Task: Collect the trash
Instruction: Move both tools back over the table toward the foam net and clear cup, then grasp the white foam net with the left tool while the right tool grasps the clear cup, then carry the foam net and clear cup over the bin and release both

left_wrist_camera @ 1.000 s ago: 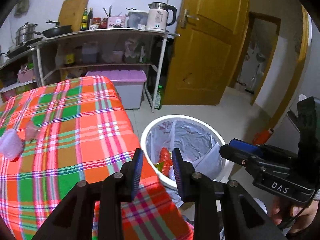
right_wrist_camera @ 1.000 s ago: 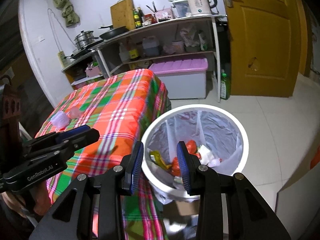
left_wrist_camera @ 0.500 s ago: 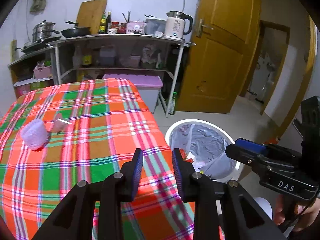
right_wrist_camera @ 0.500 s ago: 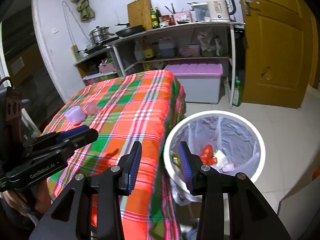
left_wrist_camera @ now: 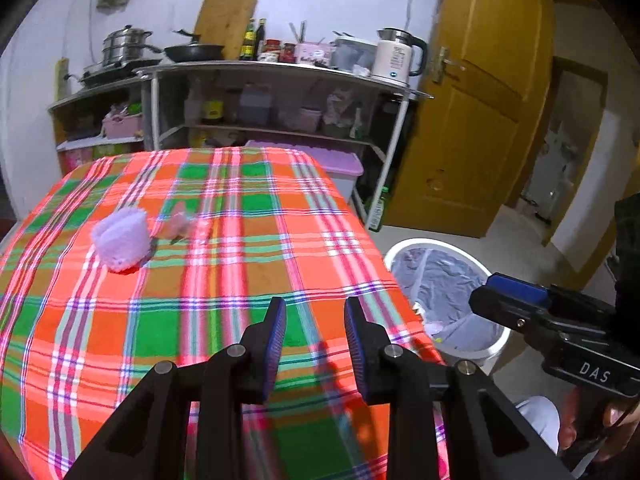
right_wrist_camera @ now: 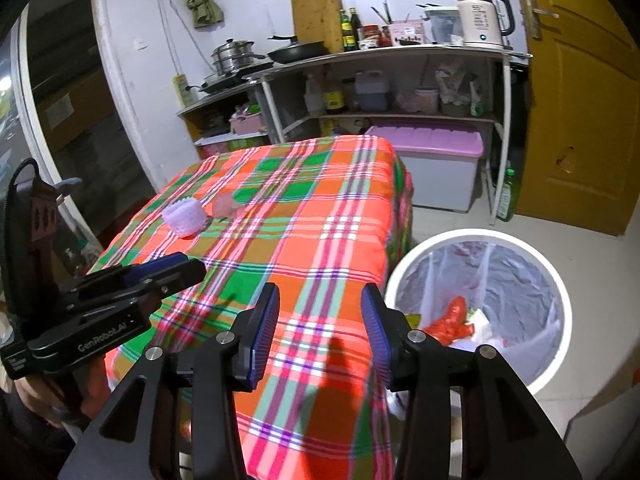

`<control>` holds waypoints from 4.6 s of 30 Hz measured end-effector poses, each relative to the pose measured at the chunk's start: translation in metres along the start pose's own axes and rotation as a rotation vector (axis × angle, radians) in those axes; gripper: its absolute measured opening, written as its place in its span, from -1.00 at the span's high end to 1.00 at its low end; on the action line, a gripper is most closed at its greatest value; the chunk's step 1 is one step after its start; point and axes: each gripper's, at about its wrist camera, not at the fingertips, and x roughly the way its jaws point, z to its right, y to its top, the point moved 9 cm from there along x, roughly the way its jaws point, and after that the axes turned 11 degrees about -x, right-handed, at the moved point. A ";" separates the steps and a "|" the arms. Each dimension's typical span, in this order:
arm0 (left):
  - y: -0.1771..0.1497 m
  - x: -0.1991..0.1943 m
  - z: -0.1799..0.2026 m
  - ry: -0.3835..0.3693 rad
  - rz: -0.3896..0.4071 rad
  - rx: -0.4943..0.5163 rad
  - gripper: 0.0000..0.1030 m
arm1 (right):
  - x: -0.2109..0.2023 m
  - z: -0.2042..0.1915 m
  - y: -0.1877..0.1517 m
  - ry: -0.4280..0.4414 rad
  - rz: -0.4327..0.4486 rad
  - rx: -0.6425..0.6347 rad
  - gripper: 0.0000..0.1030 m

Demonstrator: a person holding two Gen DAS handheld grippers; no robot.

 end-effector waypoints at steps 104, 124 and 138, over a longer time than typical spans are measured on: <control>0.053 0.026 -0.130 0.121 0.014 -0.153 0.49 | 0.132 -0.079 0.073 0.159 -0.043 -0.178 0.38; 0.026 -0.015 -0.011 0.008 0.029 -0.010 0.48 | 0.014 -0.020 0.036 0.061 0.066 -0.042 0.38; 0.010 -0.026 0.043 -0.040 0.019 0.066 0.48 | -0.031 0.009 0.014 0.013 0.111 0.013 0.38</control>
